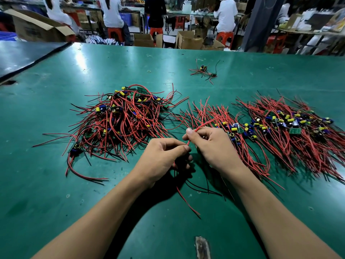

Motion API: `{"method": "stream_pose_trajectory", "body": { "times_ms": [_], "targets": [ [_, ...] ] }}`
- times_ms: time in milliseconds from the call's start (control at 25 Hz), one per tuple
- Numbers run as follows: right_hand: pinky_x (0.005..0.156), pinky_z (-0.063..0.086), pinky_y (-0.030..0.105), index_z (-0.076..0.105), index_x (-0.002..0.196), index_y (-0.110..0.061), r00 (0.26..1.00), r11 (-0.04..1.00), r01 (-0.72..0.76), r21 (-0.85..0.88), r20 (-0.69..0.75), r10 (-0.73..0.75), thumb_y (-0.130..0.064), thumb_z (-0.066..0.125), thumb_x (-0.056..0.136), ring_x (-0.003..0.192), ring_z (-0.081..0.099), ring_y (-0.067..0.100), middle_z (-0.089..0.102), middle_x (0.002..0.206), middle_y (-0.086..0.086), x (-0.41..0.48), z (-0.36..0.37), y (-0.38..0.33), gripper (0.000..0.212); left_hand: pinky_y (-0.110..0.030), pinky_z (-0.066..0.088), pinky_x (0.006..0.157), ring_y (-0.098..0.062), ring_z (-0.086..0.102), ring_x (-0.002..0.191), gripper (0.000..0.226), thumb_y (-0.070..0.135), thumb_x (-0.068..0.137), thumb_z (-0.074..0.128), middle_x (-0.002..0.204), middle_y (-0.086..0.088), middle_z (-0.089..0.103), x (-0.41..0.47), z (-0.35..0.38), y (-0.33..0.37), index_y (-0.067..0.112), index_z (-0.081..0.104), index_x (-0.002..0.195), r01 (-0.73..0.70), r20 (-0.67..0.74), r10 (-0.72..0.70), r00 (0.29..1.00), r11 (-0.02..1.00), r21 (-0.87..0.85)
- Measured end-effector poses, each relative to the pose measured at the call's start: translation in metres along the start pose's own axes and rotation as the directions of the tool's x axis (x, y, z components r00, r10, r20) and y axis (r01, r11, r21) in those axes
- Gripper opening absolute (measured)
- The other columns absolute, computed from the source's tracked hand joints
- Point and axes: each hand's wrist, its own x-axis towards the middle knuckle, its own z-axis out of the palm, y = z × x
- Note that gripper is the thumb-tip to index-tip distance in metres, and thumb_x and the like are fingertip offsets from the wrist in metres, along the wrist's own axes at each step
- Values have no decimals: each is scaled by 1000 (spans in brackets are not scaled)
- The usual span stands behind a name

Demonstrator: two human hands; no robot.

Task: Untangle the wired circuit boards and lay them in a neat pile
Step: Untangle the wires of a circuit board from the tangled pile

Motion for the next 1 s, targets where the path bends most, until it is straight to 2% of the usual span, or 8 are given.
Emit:
{"method": "stream_pose_trajectory", "body": {
  "times_ms": [120,200,320,480,680,800,920,1000],
  "targets": [
    [60,39,21,80,86,-15,994,1000,1,12,-113,0,-37,64,97,54,53,-2,59,53,-18,3,-4,4,30,-41,47,69,-28,65,60,10,7,90,65,75,-16,73,-2,1,2,2,71,84,11,19,-11,1000,1000,15],
    [50,31,22,78,87,-12,991,986,-34,165,-122,55,-37,63,98,40,41,3,46,43,-14,4,-5,5,31,-45,44,72,-28,64,59,10,7,90,65,74,-16,73,-3,1,3,1,71,84,18,23,-19,1000,999,29],
    [38,21,20,72,75,-11,977,840,-137,525,-70,203,-35,60,100,38,24,8,29,47,-5,7,-2,4,37,-42,47,69,-26,62,55,12,6,90,65,73,-16,72,-3,3,5,-3,70,84,26,30,-27,999,999,34],
    [33,19,16,62,50,-16,930,637,-256,727,5,368,-39,58,100,32,25,6,34,44,-5,13,0,2,55,-26,52,56,-23,62,54,13,3,90,64,69,-13,71,-5,3,6,-8,69,85,-19,73,11,997,993,118],
    [36,20,18,67,58,-17,966,788,-216,576,9,258,-51,61,95,36,23,8,30,46,-3,8,-1,6,51,-22,51,53,-19,61,51,11,0,91,60,65,-11,70,-6,3,4,-4,70,91,-15,46,10,999,992,126],
    [46,35,12,75,79,-16,998,966,-59,251,13,58,-55,66,90,42,43,0,50,47,-13,4,-5,9,41,-24,50,49,-22,59,48,13,4,94,57,65,-15,69,-5,4,4,0,69,93,25,30,-27,999,998,53],
    [71,46,20,77,85,-15,995,999,1,38,101,-5,-42,72,89,68,61,-1,72,75,-10,2,-3,9,28,-25,50,47,-21,59,46,16,8,95,57,64,-15,68,-5,3,4,-1,66,86,54,47,-55,997,998,16],
    [71,44,18,77,83,-12,996,999,31,-27,87,-29,-38,71,91,71,61,0,72,81,-7,2,-4,8,28,-25,50,46,-19,59,46,17,8,95,57,64,-14,68,-5,2,5,1,63,81,63,79,-64,995,998,22]
  ]
}}
